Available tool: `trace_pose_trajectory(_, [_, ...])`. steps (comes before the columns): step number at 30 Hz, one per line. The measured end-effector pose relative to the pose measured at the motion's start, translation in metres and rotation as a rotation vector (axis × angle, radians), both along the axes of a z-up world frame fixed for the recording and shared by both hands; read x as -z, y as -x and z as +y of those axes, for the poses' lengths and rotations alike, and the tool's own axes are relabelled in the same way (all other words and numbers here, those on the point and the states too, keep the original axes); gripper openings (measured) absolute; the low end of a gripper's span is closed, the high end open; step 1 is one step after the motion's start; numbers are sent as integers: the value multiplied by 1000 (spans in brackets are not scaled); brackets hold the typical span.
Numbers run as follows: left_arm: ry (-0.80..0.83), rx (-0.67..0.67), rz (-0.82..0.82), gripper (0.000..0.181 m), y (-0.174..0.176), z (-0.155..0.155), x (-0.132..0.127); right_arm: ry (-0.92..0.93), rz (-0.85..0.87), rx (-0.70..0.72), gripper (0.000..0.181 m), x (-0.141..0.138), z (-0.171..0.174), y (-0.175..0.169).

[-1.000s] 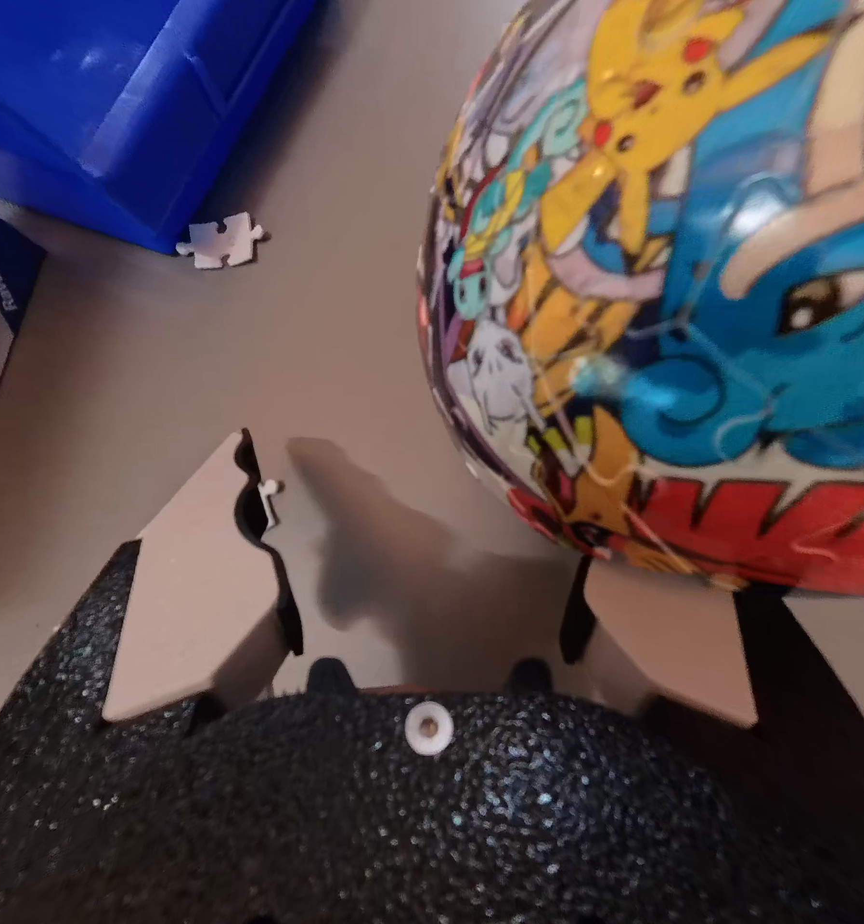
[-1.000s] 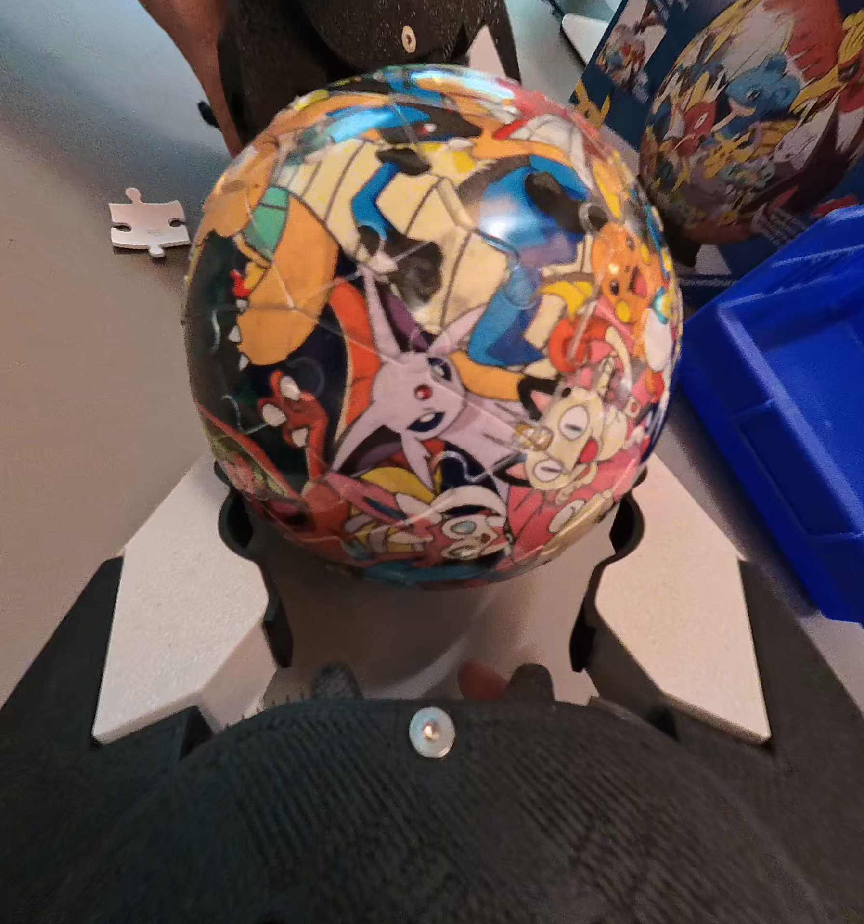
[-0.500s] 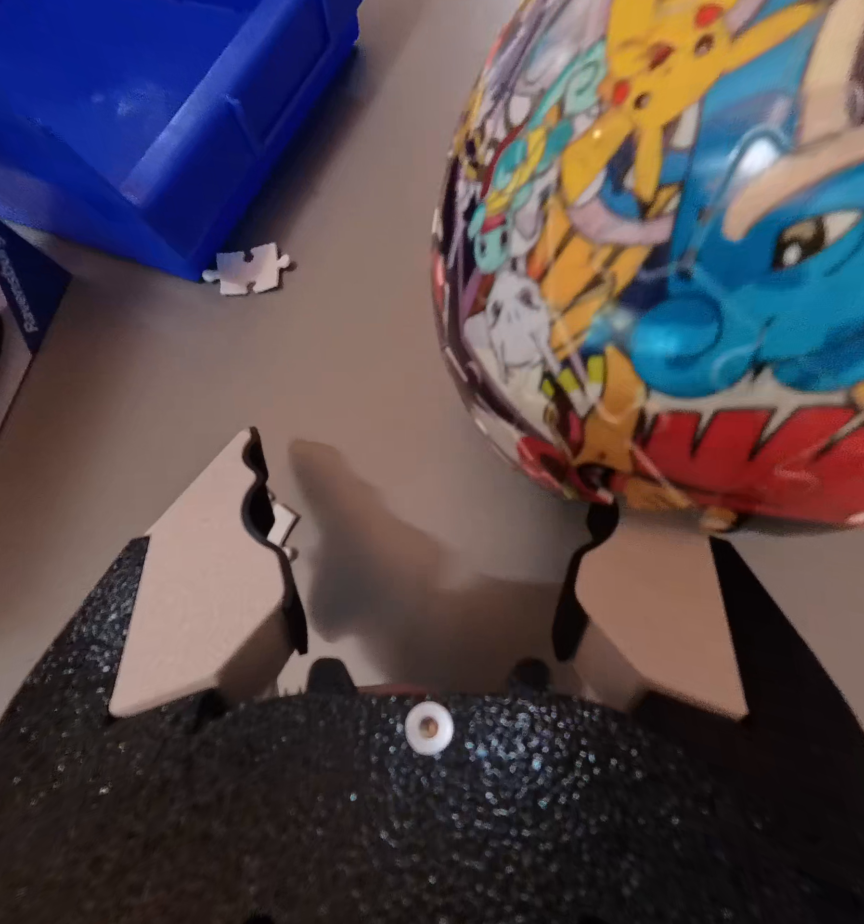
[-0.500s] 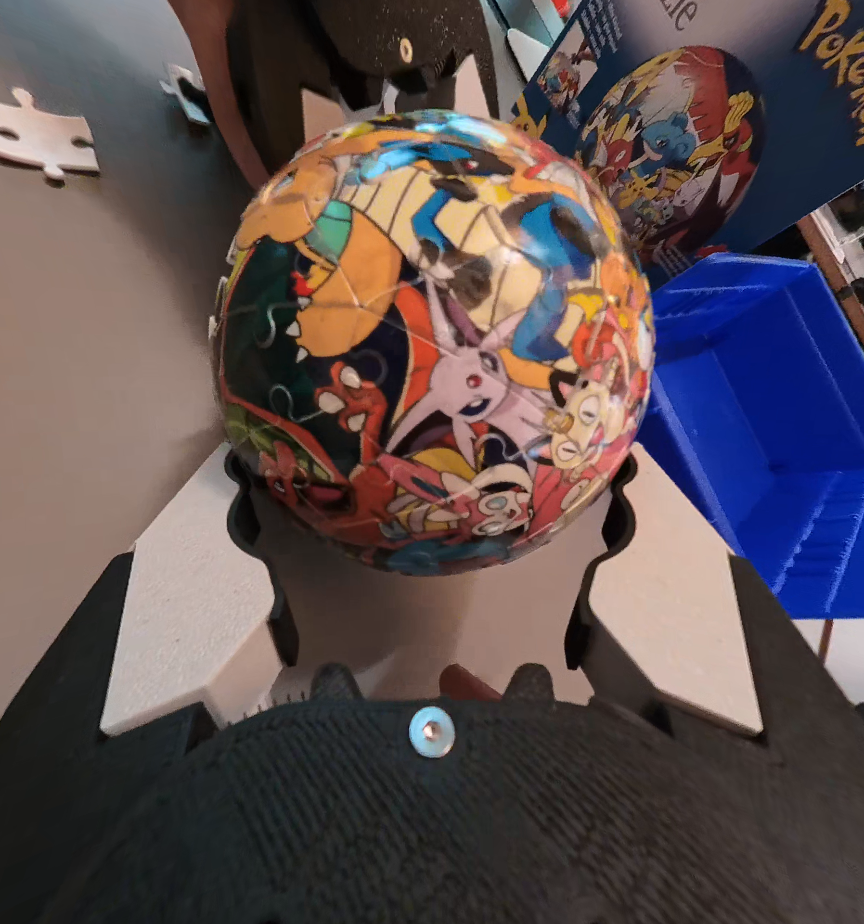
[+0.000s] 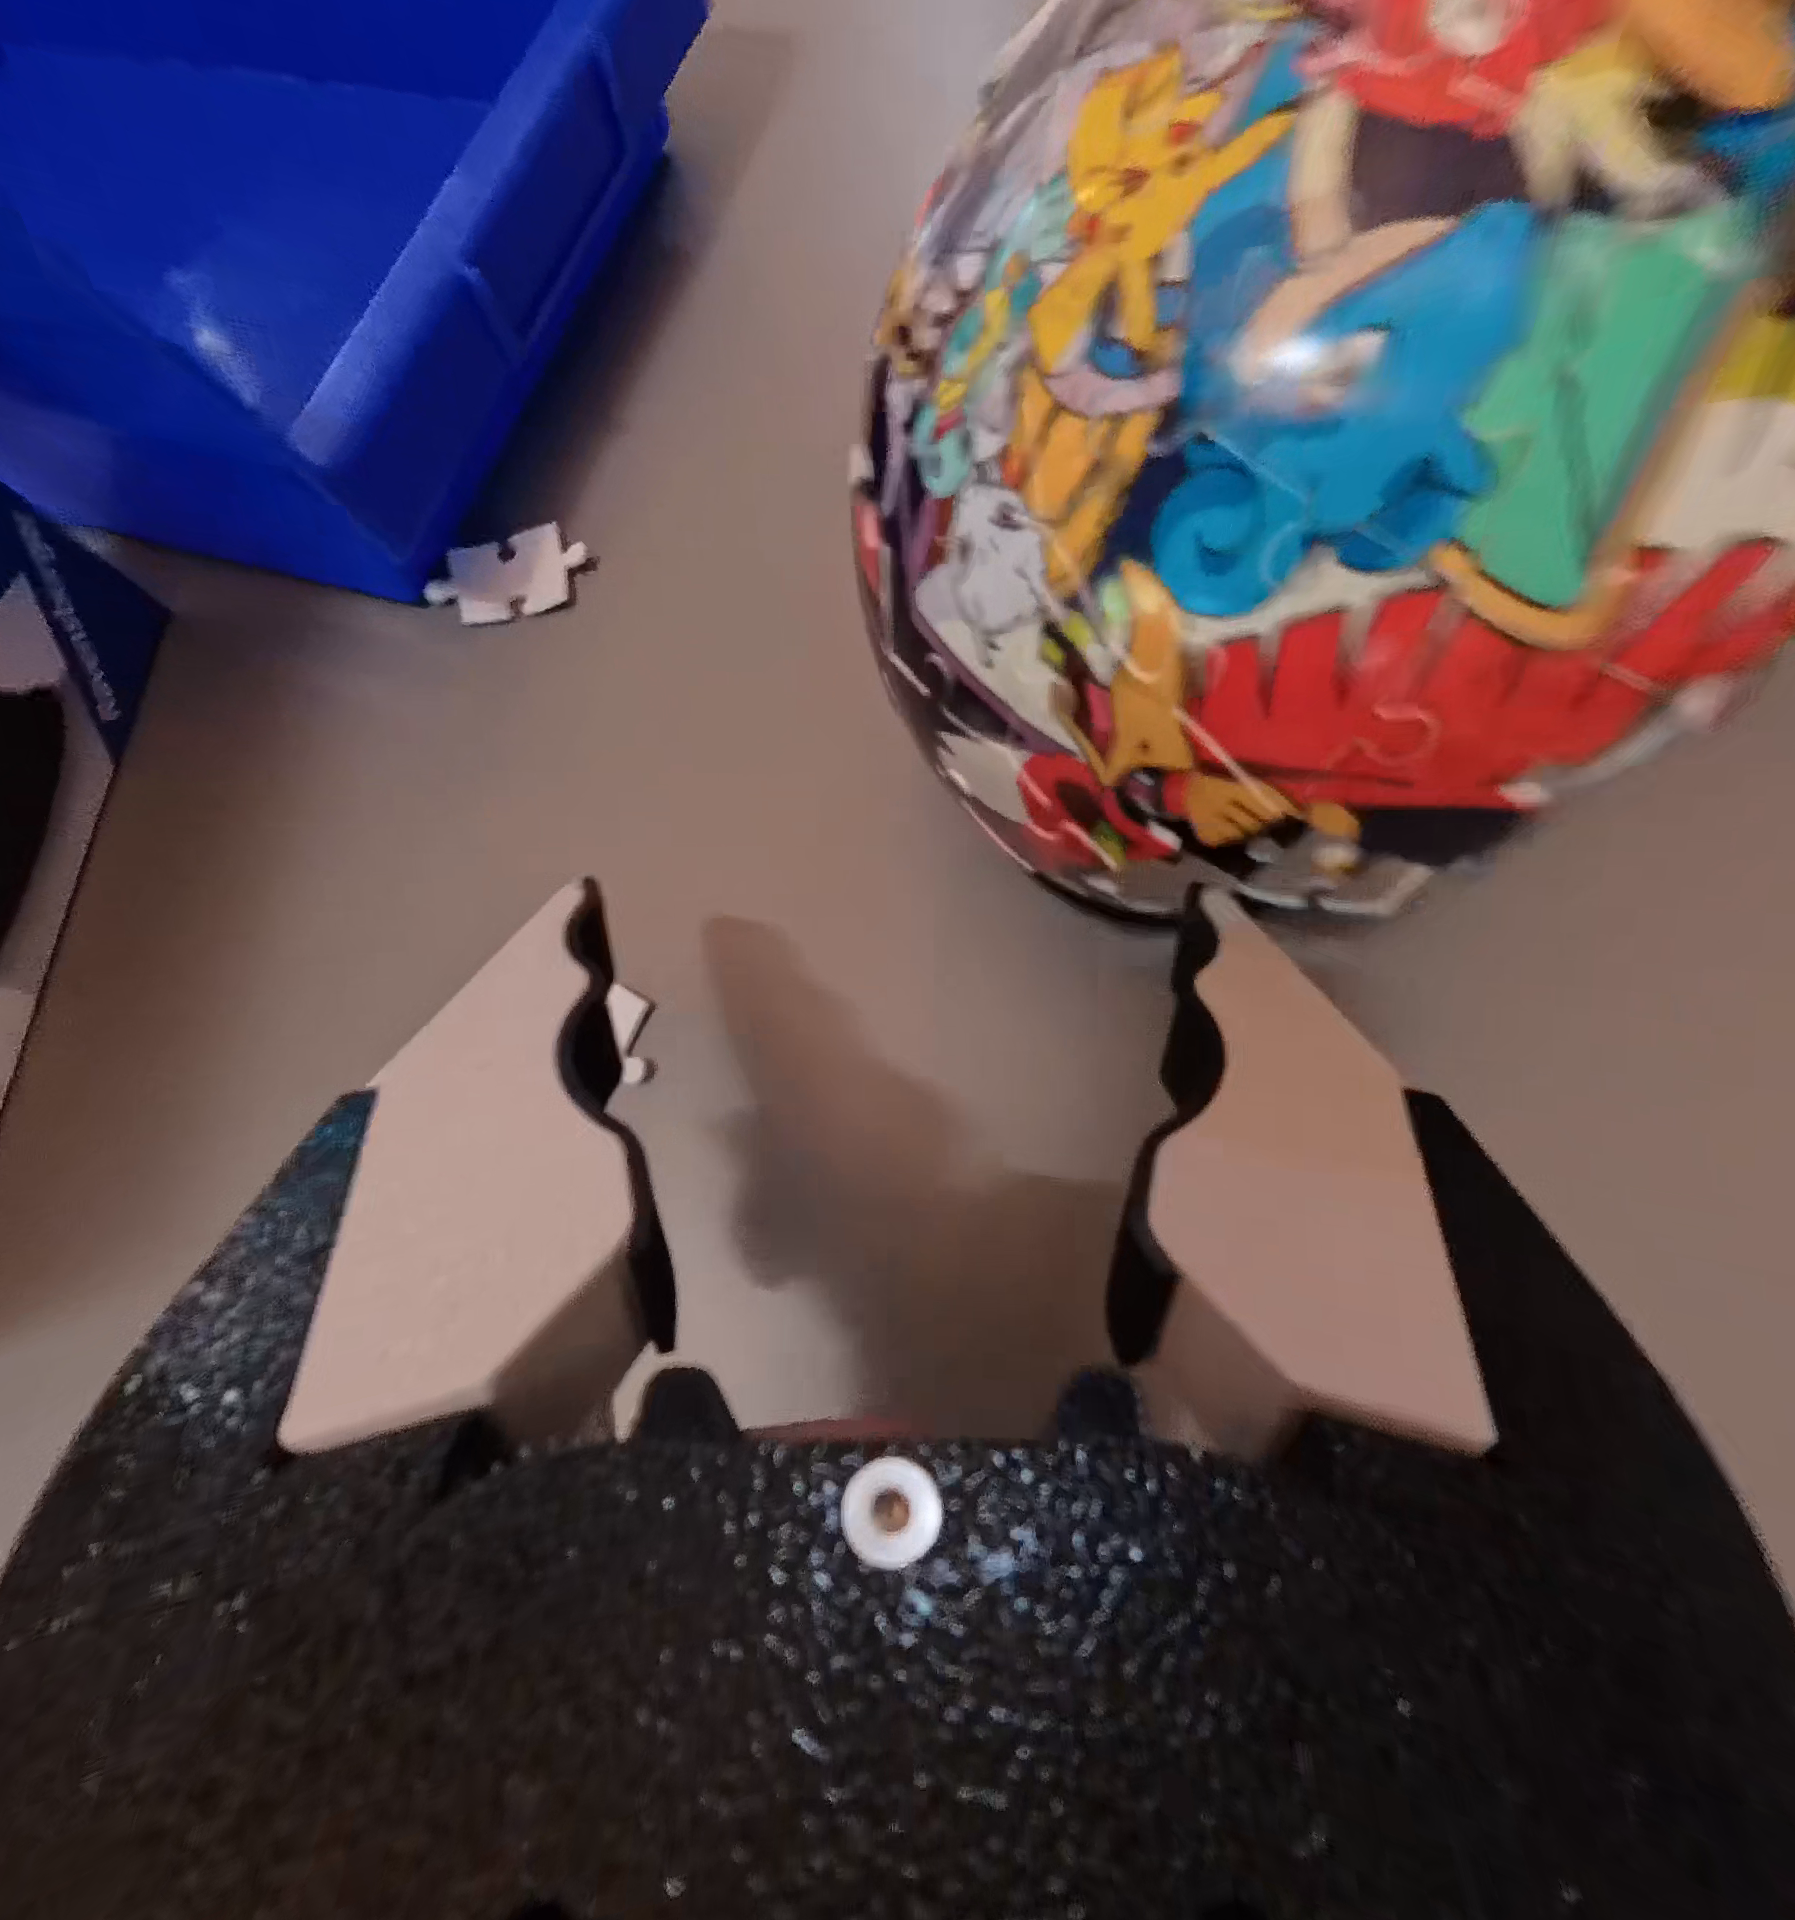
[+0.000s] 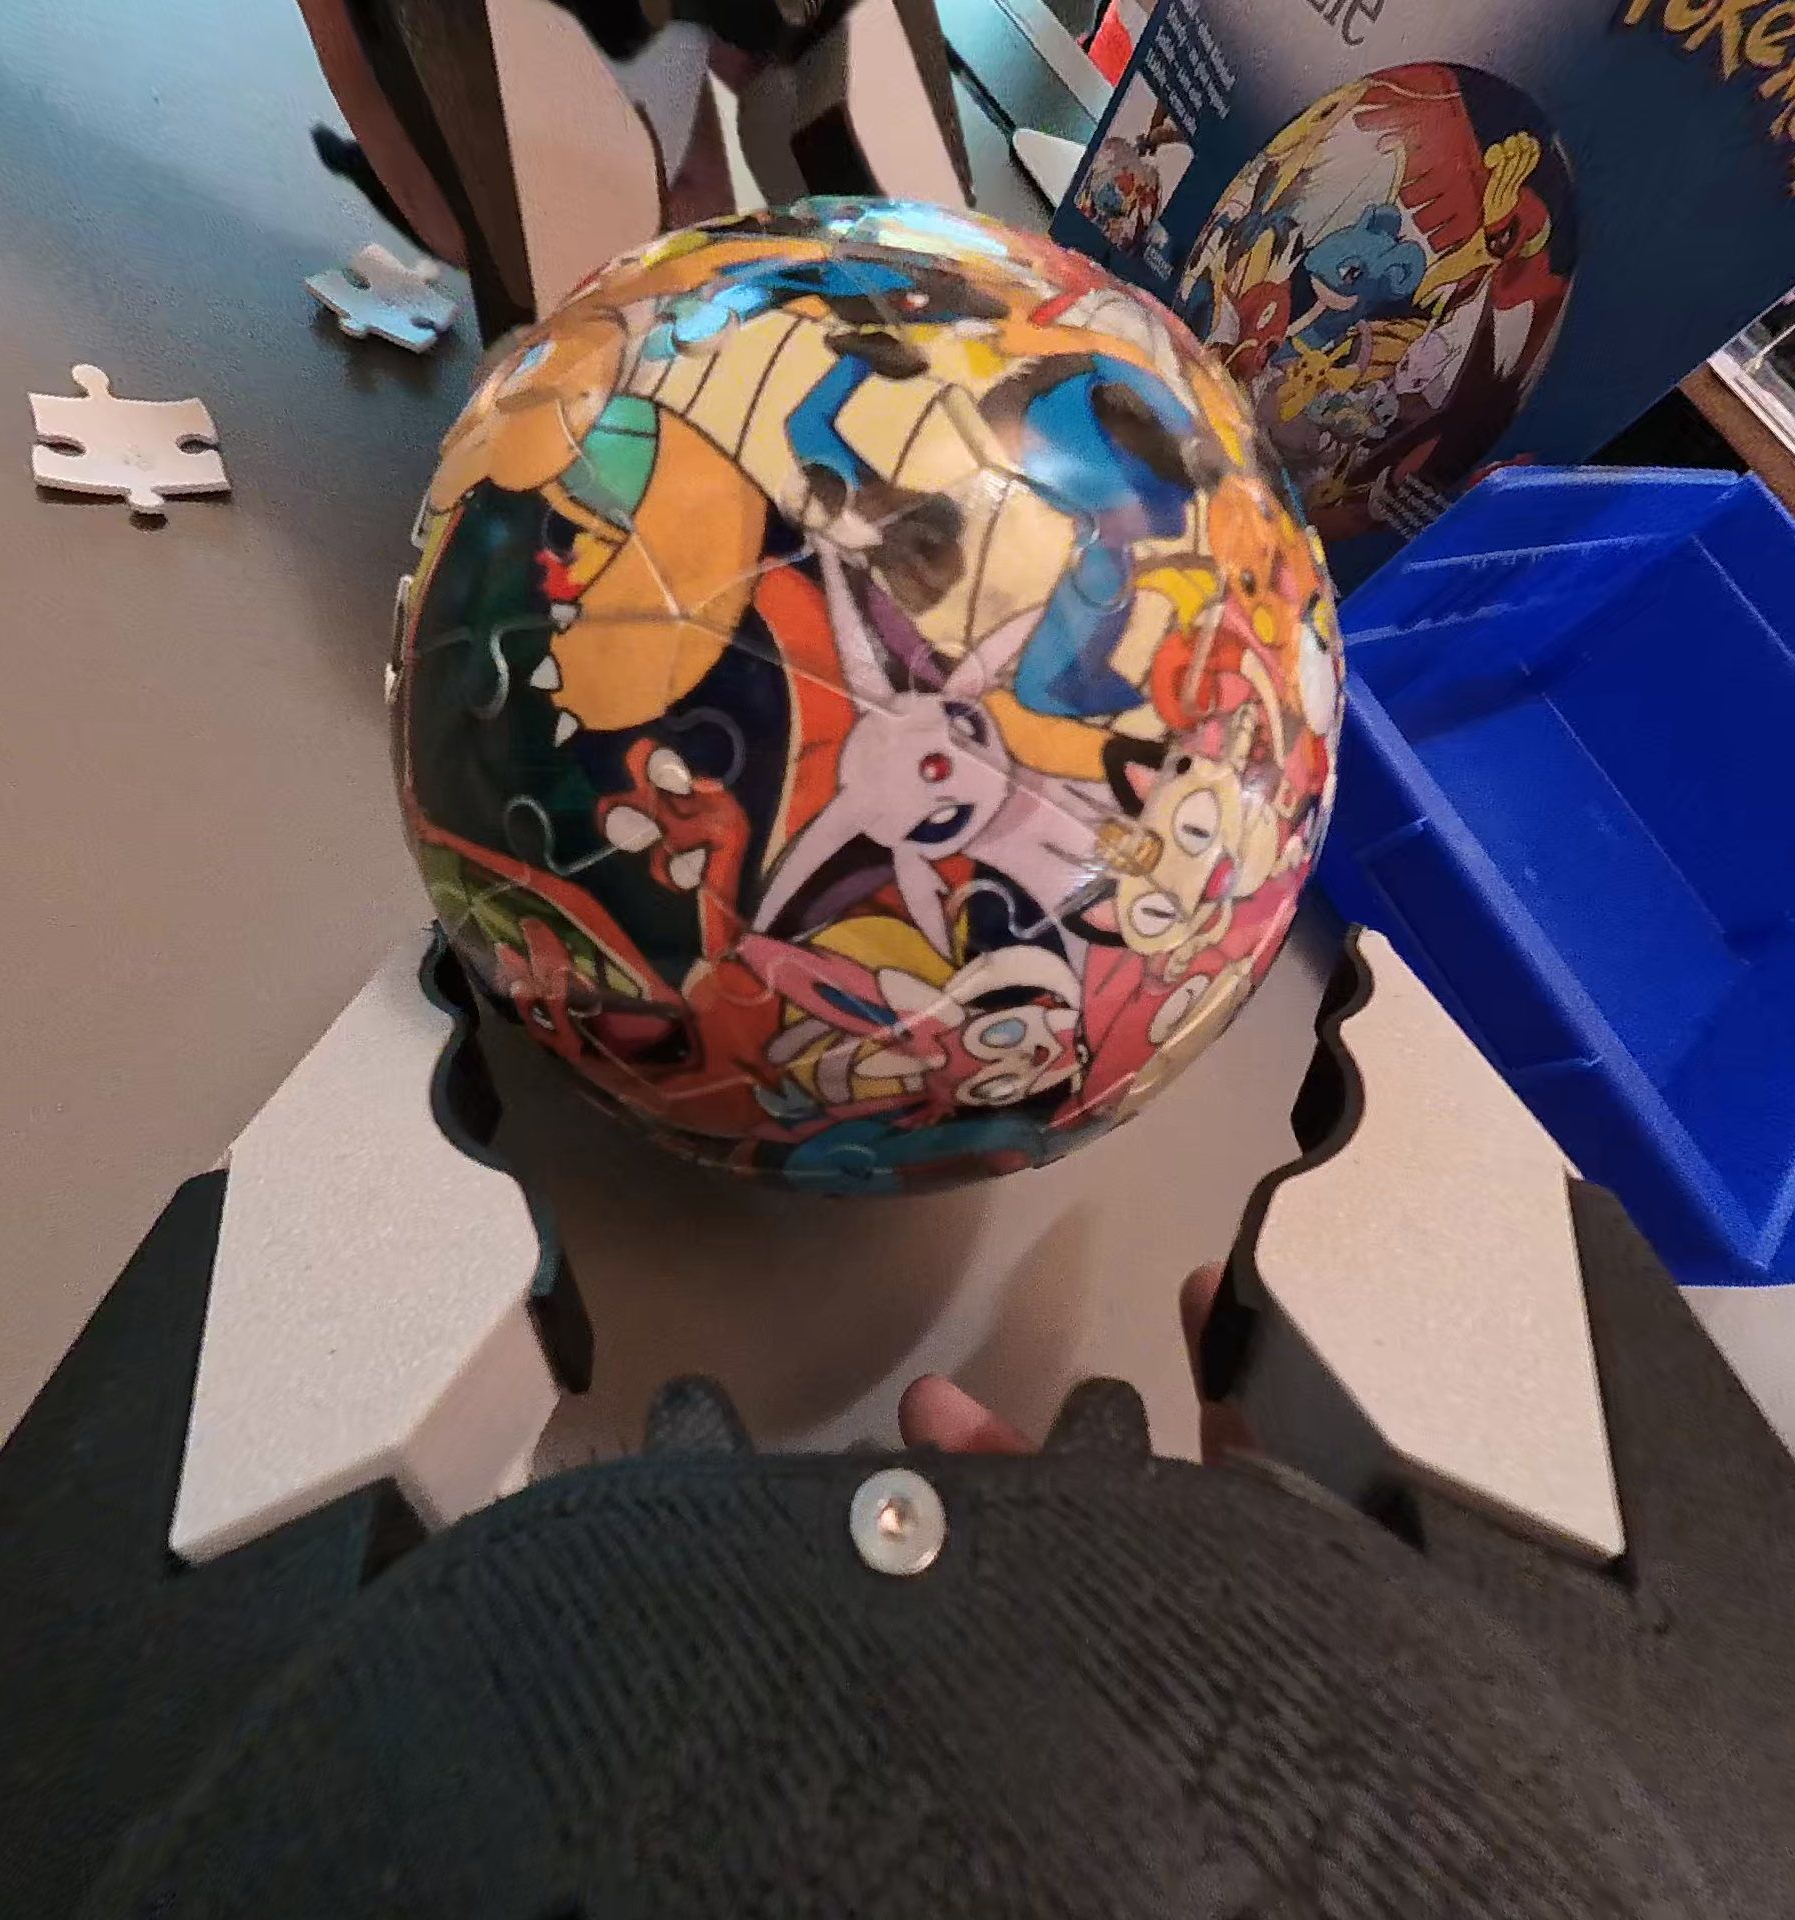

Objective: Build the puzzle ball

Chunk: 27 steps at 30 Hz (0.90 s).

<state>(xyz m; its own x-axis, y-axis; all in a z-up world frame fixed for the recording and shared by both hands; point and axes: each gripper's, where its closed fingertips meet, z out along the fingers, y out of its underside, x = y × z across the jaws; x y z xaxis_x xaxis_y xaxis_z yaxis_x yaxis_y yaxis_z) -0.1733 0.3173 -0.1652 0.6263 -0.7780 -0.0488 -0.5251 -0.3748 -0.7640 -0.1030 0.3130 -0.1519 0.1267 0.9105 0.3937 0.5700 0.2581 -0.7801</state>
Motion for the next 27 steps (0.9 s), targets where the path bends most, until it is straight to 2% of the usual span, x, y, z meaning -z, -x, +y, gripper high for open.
trace_pose_trajectory(4, [-21, 140, -36, 89, 5, -17, -14, 7, 14, 6, 151, -1, 1, -2])
trace_pose_trajectory(7, [-4, 196, -190, 79, 2, -26, -38, 14, 12, 7, 150, 2, 2, -2])
trace_pose_trajectory(9, [47, 199, -356, 100, -7, -28, -57, 23, 18, 6, 148, 3, 1, -1])
trace_pose_trajectory(11, [127, 210, -474, 103, -18, -28, -65, 19, 9, 3, 146, 6, 1, 0])
trace_pose_trajectory(14, [236, 154, -536, 101, -31, -20, -61, 22, 6, -9, 139, 6, 0, 2])
trace_pose_trajectory(16, [289, 169, -558, 99, -40, -22, -58, 19, -6, -8, 139, 7, 1, 2])
trace_pose_trajectory(25, [165, 191, -601, 108, -54, -14, -60, -123, -134, -42, 139, -6, 12, -8])
trace_pose_trajectory(27, [145, 199, -582, 108, -54, -14, -51, -178, -194, -54, 138, -8, 17, -12])
